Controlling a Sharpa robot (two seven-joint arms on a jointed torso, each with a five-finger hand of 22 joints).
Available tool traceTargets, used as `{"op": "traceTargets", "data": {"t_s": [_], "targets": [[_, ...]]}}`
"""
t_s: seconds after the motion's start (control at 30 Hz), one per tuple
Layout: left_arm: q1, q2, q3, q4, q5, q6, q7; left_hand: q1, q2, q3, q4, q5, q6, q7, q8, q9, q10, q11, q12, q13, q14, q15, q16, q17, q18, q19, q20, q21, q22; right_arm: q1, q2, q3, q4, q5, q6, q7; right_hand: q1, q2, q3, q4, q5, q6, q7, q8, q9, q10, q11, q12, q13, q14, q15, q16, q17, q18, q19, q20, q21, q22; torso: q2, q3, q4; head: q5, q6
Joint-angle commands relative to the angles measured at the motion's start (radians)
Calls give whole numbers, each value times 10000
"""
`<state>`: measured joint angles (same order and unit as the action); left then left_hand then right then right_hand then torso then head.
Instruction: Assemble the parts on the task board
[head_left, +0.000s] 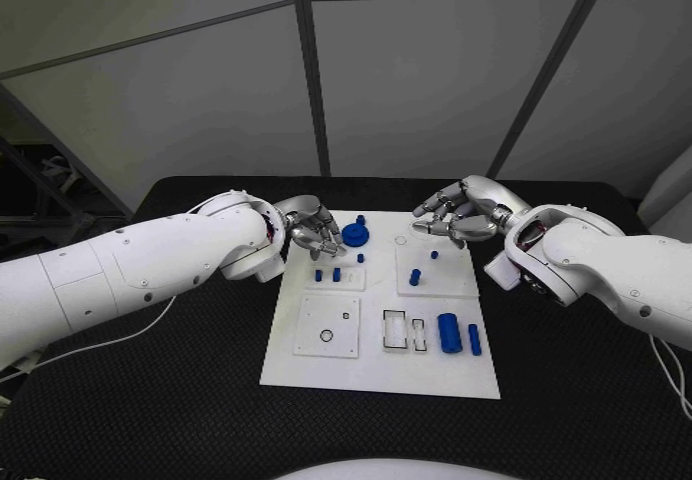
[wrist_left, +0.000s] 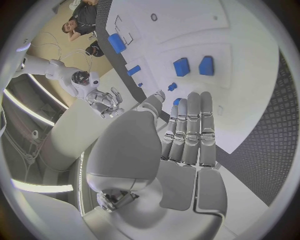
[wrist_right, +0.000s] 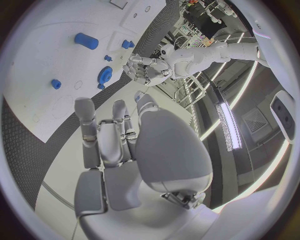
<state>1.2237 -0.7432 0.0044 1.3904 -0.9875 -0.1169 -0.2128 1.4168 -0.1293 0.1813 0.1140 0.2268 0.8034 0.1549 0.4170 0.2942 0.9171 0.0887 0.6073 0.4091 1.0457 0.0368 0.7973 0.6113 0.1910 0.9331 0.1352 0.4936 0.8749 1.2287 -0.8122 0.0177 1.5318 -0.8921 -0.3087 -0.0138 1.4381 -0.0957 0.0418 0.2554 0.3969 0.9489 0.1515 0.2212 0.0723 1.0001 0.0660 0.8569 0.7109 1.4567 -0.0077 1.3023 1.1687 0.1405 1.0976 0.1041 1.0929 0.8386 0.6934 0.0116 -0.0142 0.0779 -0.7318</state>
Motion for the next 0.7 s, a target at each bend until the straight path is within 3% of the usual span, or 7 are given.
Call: {"op": "traceTargets", "data": {"t_s": [0.03,0.2,0.47,0.63,0.7], "targets": [[-54,104,-34,61,-1114,-1364,1839,364,-103,279,-128,-23,199,5,-216,-376,60,39,-204,-467,175,-19,-116,-307,-99,179,79,-146,-178,14,12,6,0,-119,-43,108,116,0,53,84,35,-56,-9,50,-6,-103,-6,-399,-347,-167,13,-332,-373,162,-276,8,-372,-445,2,3,-12,-24,8],[-118,398,-167,-70,-2415,-1646,2129,497,-267,505,-271,-45,436,-14,-386,-770,-62,76,-523,-1080,628,-65,262,-402,-82,564,31,41,-106,14,32,5,-15,-446,-55,166,293,-75,275,218,36,36,3,113,1,-85,22,-1668,-1442,-440,29,-1115,-1195,268,-622,22,-1003,-1127,14,-8,-24,-74,61],[-129,808,-258,-393,-3732,-1338,1879,361,-432,744,-314,-45,849,-196,-623,-1262,32,-6,-727,-1771,1279,-186,1555,-88,-93,1164,-108,706,376,14,64,5,-21,-847,-48,182,336,-174,422,254,34,113,5,131,-8,213,34,-2607,-2319,-439,33,-1438,-1463,282,-583,25,-1233,-1308,15,2,-12,-117,65],[-122,987,-284,-616,-4127,-943,1602,252,-487,888,-317,-51,1120,-282,-714,-1494,227,-70,-718,-2084,2096,-258,3163,1470,-94,1411,-173,1140,750,14,82,5,-21,-981,-57,178,338,-187,443,251,36,115,9,128,-11,255,38,-2738,-2442,-432,35,-1474,-1486,282,-563,26,-1253,-1315,10,1,-5,-135,41],[-119,1055,-289,-698,-4207,-833,1535,234,-498,914,-320,-55,1177,-283,-724,-1531,273,-77,-713,-2137,2212,-257,3403,1709,-95,1440,-181,1216,822,14,91,5,-23,-1014,-65,178,337,-196,451,251,36,113,13,125,-12,261,43,-2807,-2502,-431,38,-1493,-1499,281,-556,27,-1265,-1320,8,0,-3,-130,31]]}}
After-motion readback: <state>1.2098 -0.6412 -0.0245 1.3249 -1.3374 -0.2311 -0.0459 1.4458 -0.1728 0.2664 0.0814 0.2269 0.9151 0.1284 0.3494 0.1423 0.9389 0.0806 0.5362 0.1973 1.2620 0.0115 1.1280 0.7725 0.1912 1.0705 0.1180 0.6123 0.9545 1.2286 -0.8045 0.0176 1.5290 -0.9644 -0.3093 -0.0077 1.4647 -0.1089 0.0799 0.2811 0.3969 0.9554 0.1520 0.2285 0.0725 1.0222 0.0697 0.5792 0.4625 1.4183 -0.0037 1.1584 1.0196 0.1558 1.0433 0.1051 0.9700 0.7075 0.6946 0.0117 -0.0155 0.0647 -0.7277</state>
